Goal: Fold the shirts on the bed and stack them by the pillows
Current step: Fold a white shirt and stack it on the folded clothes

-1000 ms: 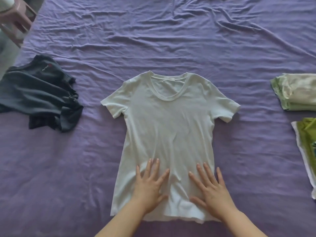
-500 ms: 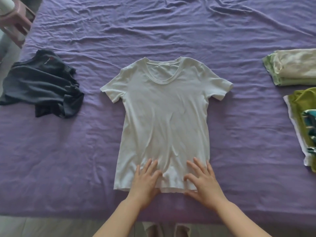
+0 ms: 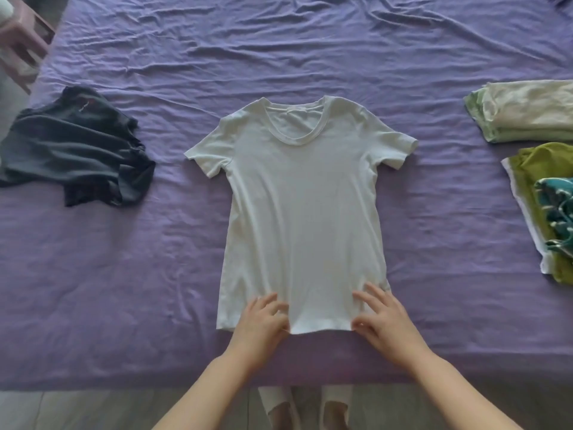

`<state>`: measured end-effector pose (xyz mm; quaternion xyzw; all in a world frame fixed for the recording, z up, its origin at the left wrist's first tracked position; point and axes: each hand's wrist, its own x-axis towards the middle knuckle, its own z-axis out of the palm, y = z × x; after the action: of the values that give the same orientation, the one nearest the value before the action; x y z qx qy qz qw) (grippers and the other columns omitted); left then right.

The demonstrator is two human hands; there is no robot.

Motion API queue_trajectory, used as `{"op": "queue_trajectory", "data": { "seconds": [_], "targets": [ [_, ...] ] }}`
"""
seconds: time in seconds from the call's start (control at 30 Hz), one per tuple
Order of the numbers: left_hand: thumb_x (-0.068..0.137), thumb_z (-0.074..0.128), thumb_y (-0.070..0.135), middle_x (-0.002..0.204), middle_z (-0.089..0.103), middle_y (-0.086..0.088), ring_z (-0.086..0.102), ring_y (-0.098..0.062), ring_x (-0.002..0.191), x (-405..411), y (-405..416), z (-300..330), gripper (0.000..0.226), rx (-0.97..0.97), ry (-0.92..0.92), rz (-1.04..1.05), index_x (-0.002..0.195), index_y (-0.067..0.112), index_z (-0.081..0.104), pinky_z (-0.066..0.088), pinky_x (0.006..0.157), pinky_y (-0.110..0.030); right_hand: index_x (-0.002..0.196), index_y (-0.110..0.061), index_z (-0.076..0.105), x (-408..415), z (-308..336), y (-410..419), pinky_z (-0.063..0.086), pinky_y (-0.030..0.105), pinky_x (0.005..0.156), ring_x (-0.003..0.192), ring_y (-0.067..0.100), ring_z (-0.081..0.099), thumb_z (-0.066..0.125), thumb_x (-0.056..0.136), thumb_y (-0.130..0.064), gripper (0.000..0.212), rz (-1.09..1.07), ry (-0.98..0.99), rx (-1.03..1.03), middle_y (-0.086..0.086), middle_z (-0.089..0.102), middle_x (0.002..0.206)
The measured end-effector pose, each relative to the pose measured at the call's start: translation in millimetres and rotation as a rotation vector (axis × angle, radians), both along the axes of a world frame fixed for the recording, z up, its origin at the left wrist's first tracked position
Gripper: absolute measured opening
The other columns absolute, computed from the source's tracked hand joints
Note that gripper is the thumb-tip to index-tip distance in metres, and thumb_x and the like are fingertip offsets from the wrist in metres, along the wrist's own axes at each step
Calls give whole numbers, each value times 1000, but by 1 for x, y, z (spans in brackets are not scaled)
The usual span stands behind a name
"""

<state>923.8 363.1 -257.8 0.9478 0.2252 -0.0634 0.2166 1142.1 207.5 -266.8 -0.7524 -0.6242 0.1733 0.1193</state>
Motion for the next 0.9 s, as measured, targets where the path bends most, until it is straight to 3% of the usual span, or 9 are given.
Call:
{"op": "queue_trajectory", "data": {
  "seconds": [0.1,0.2,0.33,0.43,0.57,0.67,0.77,0.83,0.9],
  "targets": [
    [35,93,23,90,71,1,69,-27,94,-6,7,-3,37,53,10,18,60,24,65,56,75,-39,83,-20,73,-4,-1,-7,53,50,83,113,37,59,91,51,-15,38,-114,25,-33,13,64,119],
    [32,94,23,101,69,-5,67,-32,100,-17,21,-3,51,100,80,112,77,20,69,56,75,-42,106,-10,69,-4,-3,-10,48,49,93,124,35,49,84,65,-9,44,-264,136,-79,13,57,129],
    [70,75,15,114,57,-6,53,-29,113,-46,38,-6,34,40,116,227,102,16,64,51,81,-37,103,-1,69,1,-9,-16,43,46,93,114,42,54,75,61,16,46,-261,148,-43,20,60,122],
    [81,64,15,114,55,-4,47,-28,116,-60,45,-7,30,0,150,211,111,16,62,45,86,-37,99,-4,71,2,-8,-23,54,49,78,95,41,62,71,58,23,50,-296,129,-21,20,63,111],
    [82,65,32,124,45,10,31,-16,126,-70,53,-8,37,-38,259,155,117,34,57,35,98,-31,91,-11,75,-3,-8,-24,52,48,74,88,38,60,78,65,8,33,-384,162,-17,12,66,97],
    [75,74,40,117,42,8,30,-15,116,-72,47,-11,30,-166,97,461,103,33,68,31,98,-28,87,-21,76,-10,-3,-14,42,47,85,100,33,55,83,67,-13,23,-502,193,-83,7,65,99],
    [76,76,28,112,39,2,40,-18,109,-67,44,-11,24,-263,-72,886,99,22,71,40,97,-31,86,-25,75,-32,3,7,44,47,85,105,32,58,88,59,-29,30,-321,57,-63,3,67,98],
    [80,72,17,115,40,-3,52,-23,100,-65,42,-9,34,-366,-32,968,113,22,64,46,94,-35,94,-22,73,-61,5,31,47,46,83,107,32,61,87,60,-29,38,-147,28,-33,4,69,102],
    [82,65,8,117,45,-7,58,-24,93,-66,42,-7,43,-427,-1,941,123,21,59,48,92,-36,115,-21,64,-96,1,55,43,45,93,122,29,51,79,71,-29,48,-32,102,-51,4,62,123]
  ]
}}
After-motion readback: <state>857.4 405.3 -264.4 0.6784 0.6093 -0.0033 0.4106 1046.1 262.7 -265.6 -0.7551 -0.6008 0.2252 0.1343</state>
